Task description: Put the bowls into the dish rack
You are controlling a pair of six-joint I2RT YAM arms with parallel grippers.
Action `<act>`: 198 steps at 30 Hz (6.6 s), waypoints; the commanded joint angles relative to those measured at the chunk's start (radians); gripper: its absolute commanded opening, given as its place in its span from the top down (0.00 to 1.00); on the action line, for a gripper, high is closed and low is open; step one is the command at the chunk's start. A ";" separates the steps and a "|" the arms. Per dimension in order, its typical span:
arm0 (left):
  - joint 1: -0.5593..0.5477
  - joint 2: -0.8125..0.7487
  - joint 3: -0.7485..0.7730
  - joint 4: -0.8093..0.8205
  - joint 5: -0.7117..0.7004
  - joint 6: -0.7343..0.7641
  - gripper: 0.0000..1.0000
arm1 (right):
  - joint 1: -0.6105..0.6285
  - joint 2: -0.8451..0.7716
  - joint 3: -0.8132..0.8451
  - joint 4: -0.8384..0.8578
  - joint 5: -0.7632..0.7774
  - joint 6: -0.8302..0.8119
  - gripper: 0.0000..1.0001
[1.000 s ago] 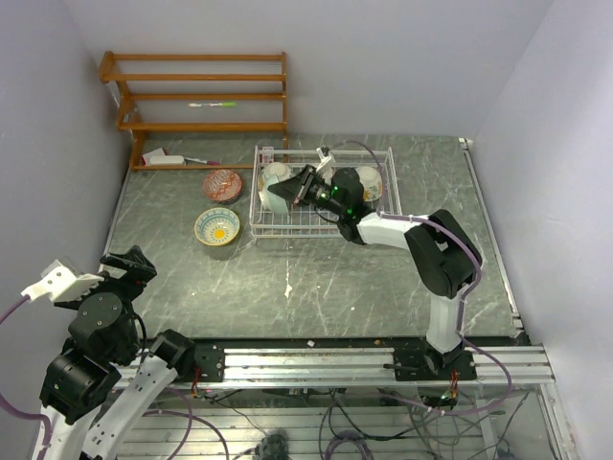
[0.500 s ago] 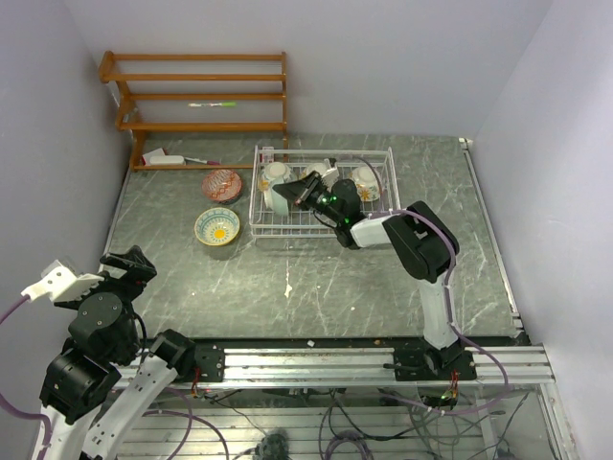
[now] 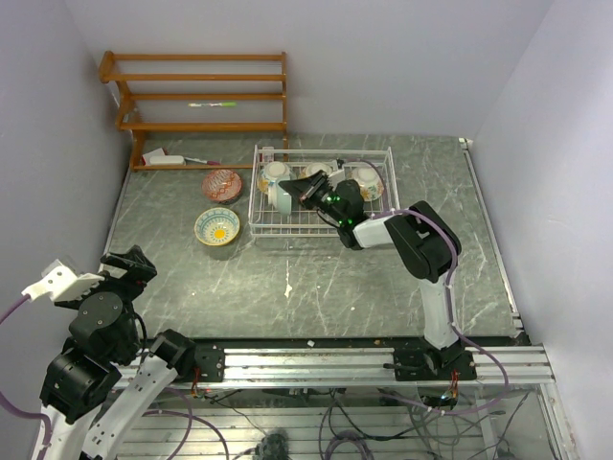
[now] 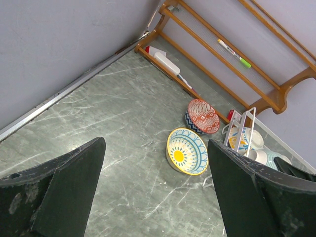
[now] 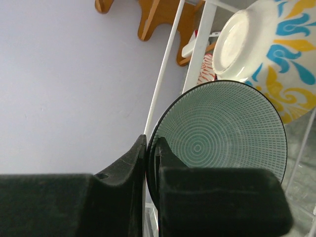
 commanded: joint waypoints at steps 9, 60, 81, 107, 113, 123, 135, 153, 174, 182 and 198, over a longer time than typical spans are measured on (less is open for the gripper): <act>0.009 0.010 0.016 0.012 -0.030 -0.002 0.05 | -0.018 -0.100 -0.085 -0.274 0.164 -0.009 0.84; 0.009 -0.003 0.013 0.016 -0.028 -0.002 0.05 | -0.027 -0.239 0.032 -0.880 0.191 -0.376 0.07; 0.009 -0.002 0.013 0.020 -0.028 0.003 0.05 | 0.000 -0.306 0.099 -1.089 0.321 -0.560 0.00; 0.009 -0.001 0.014 0.019 -0.029 0.006 0.04 | 0.095 -0.157 0.244 -0.969 0.117 -0.731 0.01; 0.009 0.001 0.013 0.022 -0.030 0.009 0.05 | 0.111 -0.139 0.215 -0.868 0.058 -0.708 0.01; 0.009 0.018 0.012 0.019 -0.028 0.006 0.05 | 0.115 -0.203 0.168 -0.807 0.089 -0.696 0.00; 0.009 0.301 0.024 0.208 0.246 0.146 0.05 | 0.089 -0.547 0.106 -1.015 0.246 -0.724 0.00; 0.452 1.167 0.292 0.584 0.753 0.121 0.05 | -0.124 -0.921 -0.046 -1.326 0.156 -0.841 0.01; 0.398 1.753 0.685 0.625 0.971 0.244 0.15 | -0.329 -0.989 -0.172 -1.363 0.041 -0.889 0.04; 0.339 1.913 0.824 0.505 0.908 0.262 0.16 | -0.357 -1.004 -0.196 -1.364 0.020 -0.892 0.04; 0.334 1.954 0.785 0.472 0.889 0.247 0.23 | -0.378 -0.995 -0.213 -1.339 -0.018 -0.876 0.04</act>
